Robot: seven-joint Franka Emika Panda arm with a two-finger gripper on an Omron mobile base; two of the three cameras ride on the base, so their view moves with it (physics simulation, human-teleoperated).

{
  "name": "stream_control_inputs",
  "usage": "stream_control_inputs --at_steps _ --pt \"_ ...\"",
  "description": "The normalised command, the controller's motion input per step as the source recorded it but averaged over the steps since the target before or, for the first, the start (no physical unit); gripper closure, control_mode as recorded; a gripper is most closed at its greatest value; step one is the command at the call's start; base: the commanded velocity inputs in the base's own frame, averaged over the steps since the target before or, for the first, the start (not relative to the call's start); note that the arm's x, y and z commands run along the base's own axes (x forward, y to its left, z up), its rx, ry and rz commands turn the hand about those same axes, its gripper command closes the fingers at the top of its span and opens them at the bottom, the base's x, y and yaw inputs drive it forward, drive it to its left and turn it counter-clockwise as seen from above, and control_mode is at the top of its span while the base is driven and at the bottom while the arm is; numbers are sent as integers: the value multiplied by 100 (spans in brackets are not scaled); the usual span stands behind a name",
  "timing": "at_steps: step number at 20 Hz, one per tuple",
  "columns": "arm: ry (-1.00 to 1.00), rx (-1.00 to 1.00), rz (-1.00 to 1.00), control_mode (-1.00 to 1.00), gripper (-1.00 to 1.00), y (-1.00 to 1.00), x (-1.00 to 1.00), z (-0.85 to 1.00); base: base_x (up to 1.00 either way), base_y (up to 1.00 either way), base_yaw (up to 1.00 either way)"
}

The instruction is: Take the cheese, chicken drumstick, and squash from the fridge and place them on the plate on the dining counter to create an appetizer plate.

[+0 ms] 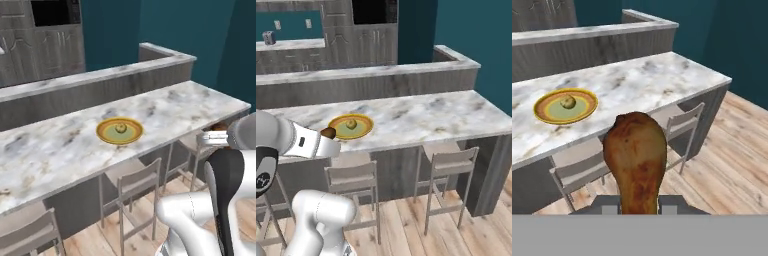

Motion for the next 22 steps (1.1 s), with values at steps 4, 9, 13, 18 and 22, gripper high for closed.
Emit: stream_control_inputs --at_steps 4,9,13,18,22 --pt "0 0 0 100 100 0 0 0 78 -58 63" --pt "0 0 0 100 100 0 0 0 78 -51 63" --pt "0 0 0 100 100 0 0 0 72 -39 62" --pt "0 0 0 100 100 0 0 0 67 -24 60" --pt "0 0 0 100 100 0 0 0 37 0 19"
